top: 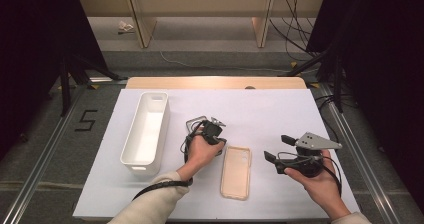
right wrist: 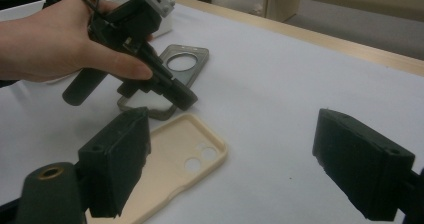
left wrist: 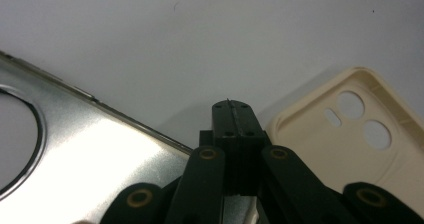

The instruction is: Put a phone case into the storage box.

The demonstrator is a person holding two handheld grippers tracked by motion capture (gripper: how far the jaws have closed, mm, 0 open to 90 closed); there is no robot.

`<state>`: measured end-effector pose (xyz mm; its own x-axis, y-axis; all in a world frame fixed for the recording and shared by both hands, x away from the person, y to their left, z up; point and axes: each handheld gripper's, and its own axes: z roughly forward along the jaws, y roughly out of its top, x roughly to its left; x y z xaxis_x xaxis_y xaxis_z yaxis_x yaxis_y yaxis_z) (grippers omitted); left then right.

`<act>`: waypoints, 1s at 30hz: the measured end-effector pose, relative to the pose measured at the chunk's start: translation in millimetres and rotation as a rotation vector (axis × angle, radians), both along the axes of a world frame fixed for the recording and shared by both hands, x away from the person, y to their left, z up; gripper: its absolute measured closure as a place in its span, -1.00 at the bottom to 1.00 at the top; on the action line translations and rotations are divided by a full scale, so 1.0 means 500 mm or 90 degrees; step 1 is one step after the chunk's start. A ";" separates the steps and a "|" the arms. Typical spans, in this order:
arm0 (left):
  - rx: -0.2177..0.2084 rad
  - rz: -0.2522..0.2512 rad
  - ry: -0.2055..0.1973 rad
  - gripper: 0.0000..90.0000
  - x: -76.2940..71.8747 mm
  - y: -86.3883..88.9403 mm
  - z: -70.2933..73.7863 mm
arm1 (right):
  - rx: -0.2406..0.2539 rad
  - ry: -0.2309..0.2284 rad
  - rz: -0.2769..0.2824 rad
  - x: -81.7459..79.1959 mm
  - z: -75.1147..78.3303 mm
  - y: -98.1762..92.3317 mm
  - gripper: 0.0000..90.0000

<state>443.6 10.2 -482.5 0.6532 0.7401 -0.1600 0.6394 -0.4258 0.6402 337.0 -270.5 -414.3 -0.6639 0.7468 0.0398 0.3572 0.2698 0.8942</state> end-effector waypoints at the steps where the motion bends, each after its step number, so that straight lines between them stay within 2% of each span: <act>1: 0.001 0.001 0.000 1.00 -0.003 0.002 0.000 | 0.000 0.000 -0.001 0.000 0.000 0.000 -0.63; 14: 0.016 -0.006 0.002 1.00 -0.034 0.037 0.002 | 0.000 0.000 -0.004 0.000 0.000 0.000 -0.63; 30: 0.019 -0.011 0.001 1.00 -0.044 0.052 0.001 | -0.001 0.000 -0.005 0.000 0.000 0.000 -0.63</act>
